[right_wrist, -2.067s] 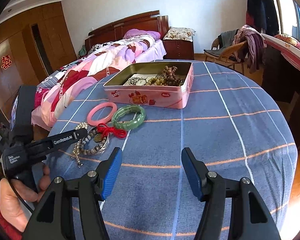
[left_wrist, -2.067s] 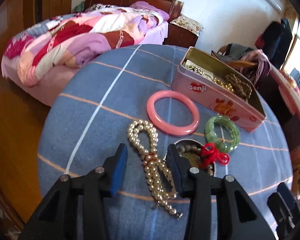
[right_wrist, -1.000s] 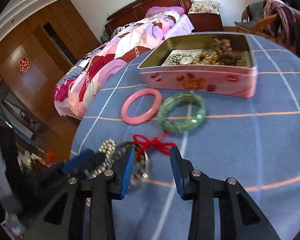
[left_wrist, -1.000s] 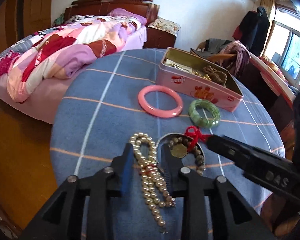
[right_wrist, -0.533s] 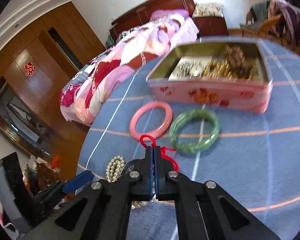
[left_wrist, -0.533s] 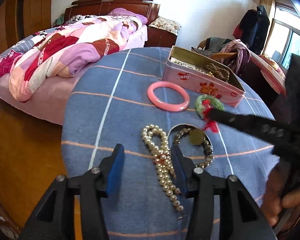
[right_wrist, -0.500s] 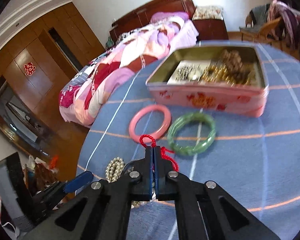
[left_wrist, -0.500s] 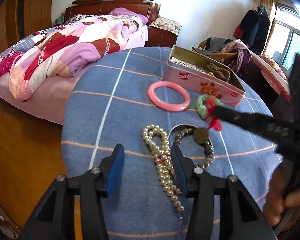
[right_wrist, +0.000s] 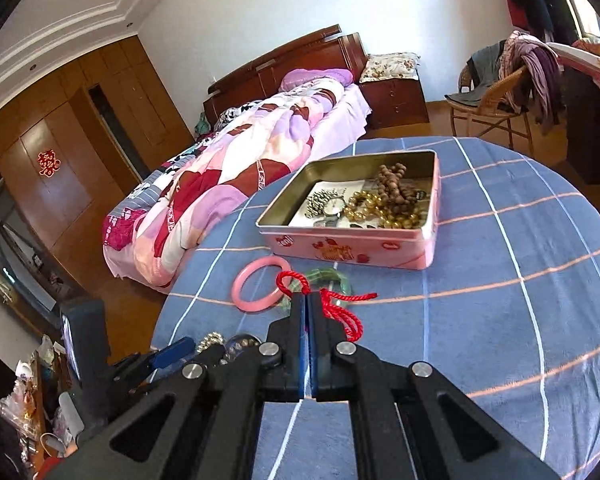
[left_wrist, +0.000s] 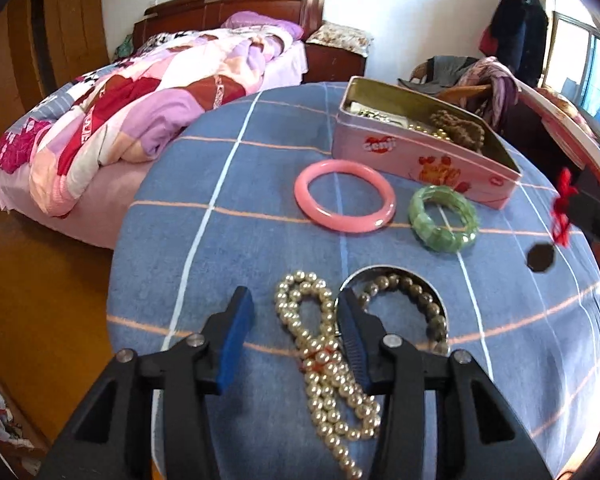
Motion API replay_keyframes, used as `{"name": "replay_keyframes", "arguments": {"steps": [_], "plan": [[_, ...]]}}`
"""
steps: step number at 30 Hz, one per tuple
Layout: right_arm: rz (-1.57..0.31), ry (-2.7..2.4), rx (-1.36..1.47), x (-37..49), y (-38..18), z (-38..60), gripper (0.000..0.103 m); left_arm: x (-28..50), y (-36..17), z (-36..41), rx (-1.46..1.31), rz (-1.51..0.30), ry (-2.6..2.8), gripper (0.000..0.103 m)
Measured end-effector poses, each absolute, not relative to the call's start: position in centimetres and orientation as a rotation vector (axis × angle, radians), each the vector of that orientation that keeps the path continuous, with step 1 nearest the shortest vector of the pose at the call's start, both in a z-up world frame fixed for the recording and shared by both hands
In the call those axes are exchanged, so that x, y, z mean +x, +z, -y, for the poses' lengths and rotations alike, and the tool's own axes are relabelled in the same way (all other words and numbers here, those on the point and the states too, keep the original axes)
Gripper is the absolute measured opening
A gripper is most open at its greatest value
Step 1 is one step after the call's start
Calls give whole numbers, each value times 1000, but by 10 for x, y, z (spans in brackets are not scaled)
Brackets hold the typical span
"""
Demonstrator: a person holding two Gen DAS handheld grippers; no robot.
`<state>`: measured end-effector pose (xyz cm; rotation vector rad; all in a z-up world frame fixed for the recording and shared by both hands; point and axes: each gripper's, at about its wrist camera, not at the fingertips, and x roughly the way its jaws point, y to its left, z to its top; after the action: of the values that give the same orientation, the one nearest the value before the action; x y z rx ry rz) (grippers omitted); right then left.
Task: Organize jewelry
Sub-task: 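Lift the pearl necklace and red-string bracelet off the table with both tools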
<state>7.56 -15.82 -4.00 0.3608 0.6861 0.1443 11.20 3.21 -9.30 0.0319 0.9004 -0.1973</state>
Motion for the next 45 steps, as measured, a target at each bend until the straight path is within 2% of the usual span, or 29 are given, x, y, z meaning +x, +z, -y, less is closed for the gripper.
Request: {"name": "replay_keyframes", "arguments": {"steps": [2,4,6,13,17,25,29,31,38,40,42,43,44,45], "plan": [[-691,143,356,74,-41,160,0,109,-86,-38,-15,-924,-208,33],[-688,147,353,71,-42,161,0,99,-74,-46,-41,-891,-234,34],[-691,153,359,70,-44,161,0,89,-65,-48,12,-855,-232,38],[-699,173,384,70,-47,161,0,73,-73,-30,109,-930,-302,39],[-683,167,387,66,-42,166,0,71,-84,-21,176,-946,-265,48],[-691,161,426,67,-45,172,0,103,-84,-32,149,-943,-218,49],[-692,163,416,66,-44,171,0,110,-86,-32,97,-991,-282,26],[-689,160,415,66,-42,172,0,104,-85,-32,99,-998,-279,26],[-706,153,439,70,-48,177,0,76,-83,-29,187,-963,-265,29],[-708,160,437,71,-48,174,0,80,-83,-29,173,-973,-275,35],[-707,168,431,70,-47,171,0,85,-83,-24,187,-978,-288,45],[-704,169,427,70,-46,170,0,88,-85,-21,194,-974,-281,45],[-701,170,423,68,-45,169,0,89,-87,-20,198,-971,-279,41],[-697,171,421,68,-43,169,0,90,-90,-18,199,-972,-282,32]]}}
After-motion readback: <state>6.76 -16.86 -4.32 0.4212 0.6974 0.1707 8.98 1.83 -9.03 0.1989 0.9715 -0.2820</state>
